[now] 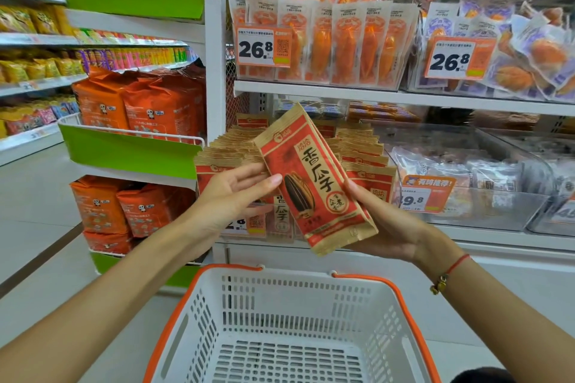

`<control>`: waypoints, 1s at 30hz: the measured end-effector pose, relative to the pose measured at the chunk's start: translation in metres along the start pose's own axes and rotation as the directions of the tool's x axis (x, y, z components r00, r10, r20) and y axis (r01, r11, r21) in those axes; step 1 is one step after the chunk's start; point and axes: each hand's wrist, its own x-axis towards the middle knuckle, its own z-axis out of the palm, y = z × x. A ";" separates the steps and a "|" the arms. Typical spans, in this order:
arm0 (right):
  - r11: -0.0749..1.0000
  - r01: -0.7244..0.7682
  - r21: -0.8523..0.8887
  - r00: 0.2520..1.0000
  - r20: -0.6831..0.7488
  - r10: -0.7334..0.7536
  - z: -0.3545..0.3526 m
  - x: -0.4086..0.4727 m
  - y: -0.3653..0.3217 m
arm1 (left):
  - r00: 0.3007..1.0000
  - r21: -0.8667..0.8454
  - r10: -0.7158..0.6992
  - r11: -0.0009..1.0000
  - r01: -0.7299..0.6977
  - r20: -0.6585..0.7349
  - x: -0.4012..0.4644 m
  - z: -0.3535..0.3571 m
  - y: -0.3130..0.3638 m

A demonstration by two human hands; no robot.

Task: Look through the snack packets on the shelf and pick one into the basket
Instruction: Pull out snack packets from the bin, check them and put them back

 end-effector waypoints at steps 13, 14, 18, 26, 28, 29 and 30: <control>0.517 0.313 -0.796 0.697 -0.177 -0.695 0.005 0.004 -0.004 | 0.980 -0.066 0.117 0.989 -0.130 -0.161 0.000 -0.001 0.001; 0.450 0.315 -0.836 0.659 -0.149 -0.738 0.002 0.004 -0.005 | 0.975 -0.036 0.153 0.986 -0.161 -0.164 -0.001 0.001 0.002; 0.292 0.344 -0.893 0.530 -0.072 -0.845 0.003 0.003 -0.017 | 0.926 0.114 0.346 0.937 -0.331 -0.153 -0.001 0.014 0.017; 0.220 0.358 -0.908 0.383 -0.072 -0.921 -0.004 0.004 -0.068 | 0.837 0.324 0.527 0.825 -0.462 -0.147 0.040 0.024 0.066; 0.223 0.300 -0.927 0.382 -0.097 -0.919 -0.014 0.015 -0.077 | 0.830 0.452 0.531 0.791 -0.412 -0.170 0.058 0.022 0.070; 0.230 0.264 -0.937 0.383 -0.117 -0.916 -0.019 0.021 -0.080 | 0.834 0.508 0.521 0.776 -0.375 -0.180 0.067 0.022 0.071; 0.235 0.220 -0.947 0.387 -0.136 -0.912 -0.026 0.029 -0.085 | 0.843 0.545 0.504 0.767 -0.338 -0.186 0.078 0.022 0.073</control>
